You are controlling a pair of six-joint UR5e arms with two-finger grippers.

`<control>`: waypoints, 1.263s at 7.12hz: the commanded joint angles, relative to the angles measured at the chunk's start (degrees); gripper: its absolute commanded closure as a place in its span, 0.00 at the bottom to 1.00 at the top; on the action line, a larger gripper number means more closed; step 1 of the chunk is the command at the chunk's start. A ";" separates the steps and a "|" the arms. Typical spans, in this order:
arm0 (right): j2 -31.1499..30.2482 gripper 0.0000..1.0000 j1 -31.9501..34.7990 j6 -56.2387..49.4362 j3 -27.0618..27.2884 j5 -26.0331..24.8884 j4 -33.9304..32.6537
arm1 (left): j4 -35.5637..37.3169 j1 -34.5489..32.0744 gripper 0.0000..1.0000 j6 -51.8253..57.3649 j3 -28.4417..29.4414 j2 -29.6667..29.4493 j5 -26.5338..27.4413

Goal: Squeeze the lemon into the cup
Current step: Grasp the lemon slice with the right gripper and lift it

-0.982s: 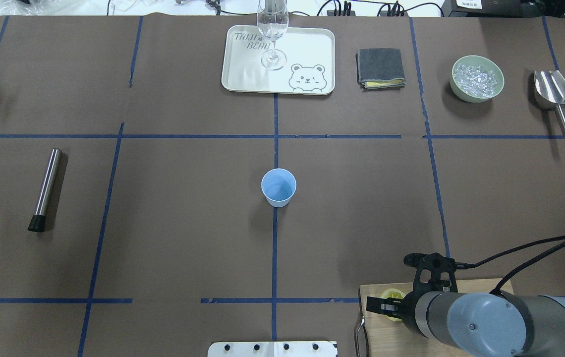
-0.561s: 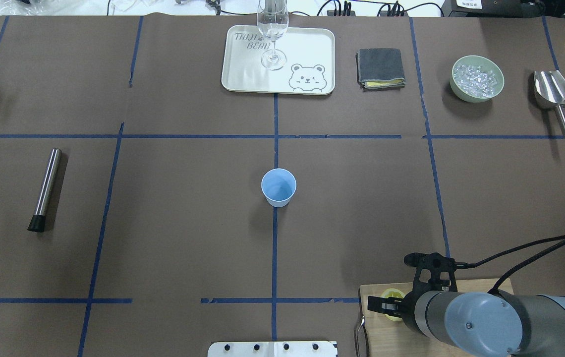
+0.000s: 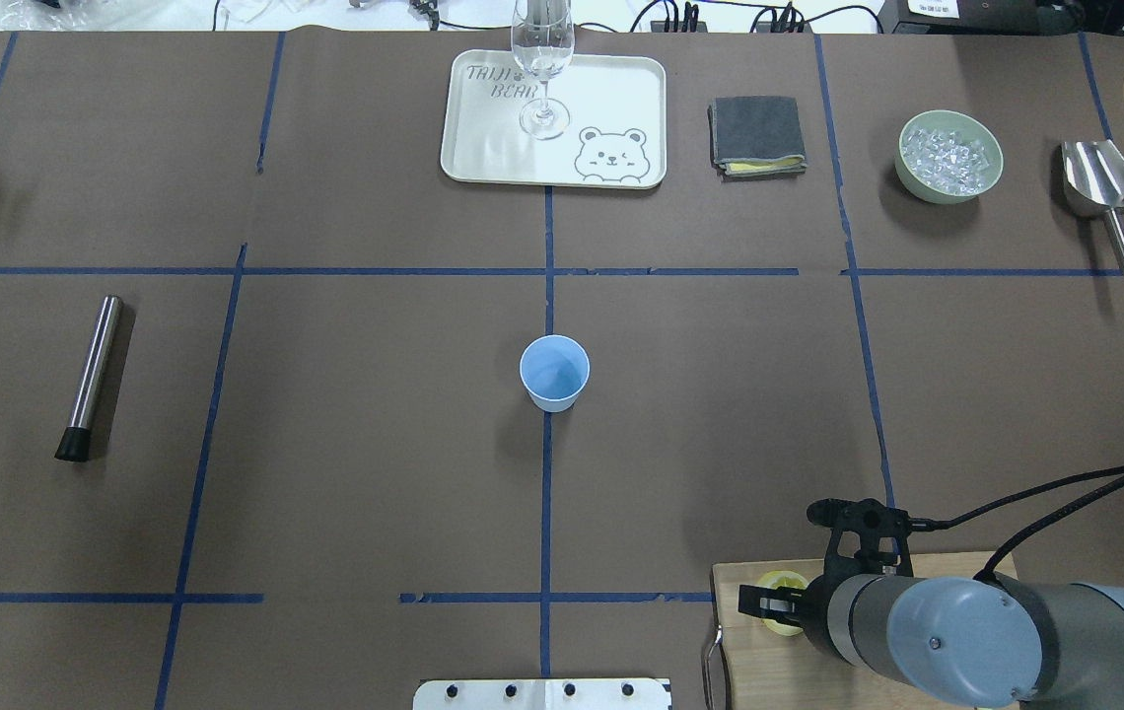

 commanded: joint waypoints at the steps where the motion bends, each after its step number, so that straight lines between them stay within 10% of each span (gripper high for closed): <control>1: -0.22 0.57 1.28 -0.02 0.37 0.01 -0.06 | 0.00 0.00 0.00 -0.05 -0.04 0.01 -0.01; 9: -1.72 0.55 4.26 -0.11 5.38 0.10 -0.23 | -0.09 0.00 0.00 0.04 -0.21 0.80 -1.41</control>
